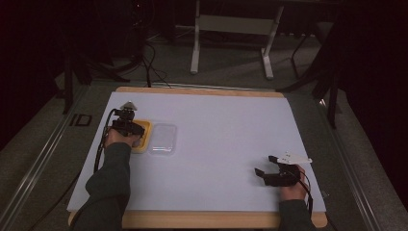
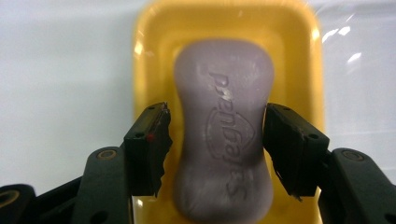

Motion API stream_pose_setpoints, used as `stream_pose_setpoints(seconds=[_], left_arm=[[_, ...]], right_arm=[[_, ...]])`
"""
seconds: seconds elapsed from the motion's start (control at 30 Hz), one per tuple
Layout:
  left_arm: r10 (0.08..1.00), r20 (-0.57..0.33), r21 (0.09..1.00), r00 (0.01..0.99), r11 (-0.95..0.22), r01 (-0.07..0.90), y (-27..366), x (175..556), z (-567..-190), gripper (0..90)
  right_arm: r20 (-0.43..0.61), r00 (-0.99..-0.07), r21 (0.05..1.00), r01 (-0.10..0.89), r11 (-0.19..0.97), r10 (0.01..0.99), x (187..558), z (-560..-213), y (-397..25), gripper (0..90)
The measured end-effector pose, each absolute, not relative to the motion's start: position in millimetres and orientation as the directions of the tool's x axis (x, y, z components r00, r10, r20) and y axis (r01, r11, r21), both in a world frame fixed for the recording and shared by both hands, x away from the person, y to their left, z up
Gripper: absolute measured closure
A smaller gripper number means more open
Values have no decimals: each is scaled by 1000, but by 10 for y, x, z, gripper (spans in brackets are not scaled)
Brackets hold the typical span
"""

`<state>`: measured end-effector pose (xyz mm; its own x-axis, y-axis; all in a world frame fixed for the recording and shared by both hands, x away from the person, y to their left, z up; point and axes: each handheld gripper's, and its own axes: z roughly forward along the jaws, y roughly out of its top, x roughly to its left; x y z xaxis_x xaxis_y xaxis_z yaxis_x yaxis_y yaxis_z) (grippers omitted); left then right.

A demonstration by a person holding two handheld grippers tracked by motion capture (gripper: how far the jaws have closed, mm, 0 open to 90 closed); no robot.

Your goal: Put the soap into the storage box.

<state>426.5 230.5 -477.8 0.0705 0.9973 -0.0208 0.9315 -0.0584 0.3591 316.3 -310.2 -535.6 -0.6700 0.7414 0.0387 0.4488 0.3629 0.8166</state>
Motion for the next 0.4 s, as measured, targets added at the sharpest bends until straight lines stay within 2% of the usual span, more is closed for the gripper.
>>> stream_pose_setpoints(seconds=[0.1,0.2,0.4], left_arm=[[997,-26,414,78,-61,908,2333,4168,-4631,377],[993,-45,479,112,-77,874,2342,4027,-4503,374],[953,-19,566,301,-238,790,2144,3714,-4388,394]], right_arm=[[38,-670,817,448,364,741,3162,-5357,-3100,164],[37,-670,816,448,365,741,3163,-5357,-3099,165],[36,-668,812,453,368,743,3171,-5359,-3095,165]])
